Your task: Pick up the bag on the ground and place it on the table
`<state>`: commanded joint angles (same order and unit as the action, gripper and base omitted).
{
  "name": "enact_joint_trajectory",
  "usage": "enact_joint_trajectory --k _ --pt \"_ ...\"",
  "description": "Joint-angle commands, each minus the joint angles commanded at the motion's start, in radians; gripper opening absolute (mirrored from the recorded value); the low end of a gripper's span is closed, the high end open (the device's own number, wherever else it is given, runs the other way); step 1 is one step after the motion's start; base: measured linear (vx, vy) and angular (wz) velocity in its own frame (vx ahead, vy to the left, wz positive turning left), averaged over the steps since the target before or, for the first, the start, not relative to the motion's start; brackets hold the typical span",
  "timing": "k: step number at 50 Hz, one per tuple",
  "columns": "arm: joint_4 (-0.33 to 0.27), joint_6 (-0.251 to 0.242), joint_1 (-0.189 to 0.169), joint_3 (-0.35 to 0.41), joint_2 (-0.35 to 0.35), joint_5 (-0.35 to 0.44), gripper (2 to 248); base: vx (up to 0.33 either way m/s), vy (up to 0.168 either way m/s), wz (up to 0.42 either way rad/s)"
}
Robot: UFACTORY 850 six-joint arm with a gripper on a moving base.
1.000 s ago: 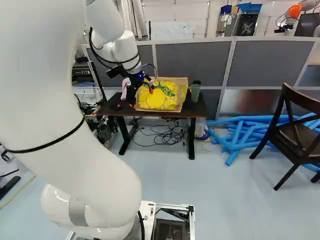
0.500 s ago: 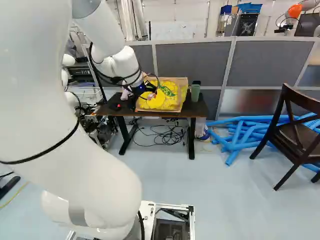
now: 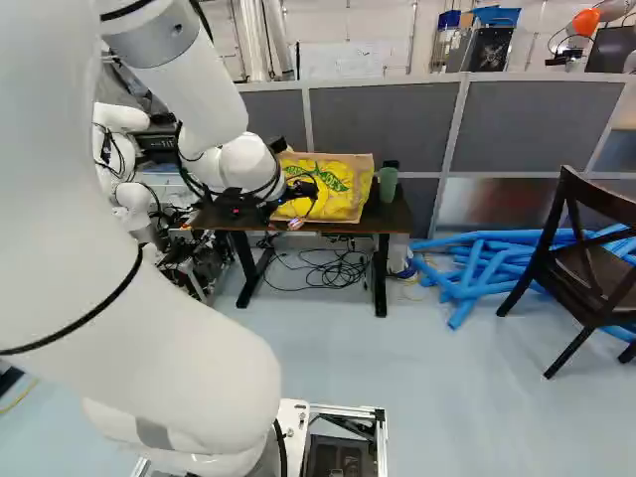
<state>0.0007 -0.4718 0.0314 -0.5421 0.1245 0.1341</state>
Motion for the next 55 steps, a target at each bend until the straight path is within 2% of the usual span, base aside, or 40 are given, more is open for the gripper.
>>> enact_joint_trajectory --k 27,55 --pt "0.0 0.196 -0.013 0.189 0.064 0.306 247 0.0 0.0 0.0" --pt "0.0 0.344 -0.023 0.332 0.113 0.539 247 0.0 0.0 0.0"
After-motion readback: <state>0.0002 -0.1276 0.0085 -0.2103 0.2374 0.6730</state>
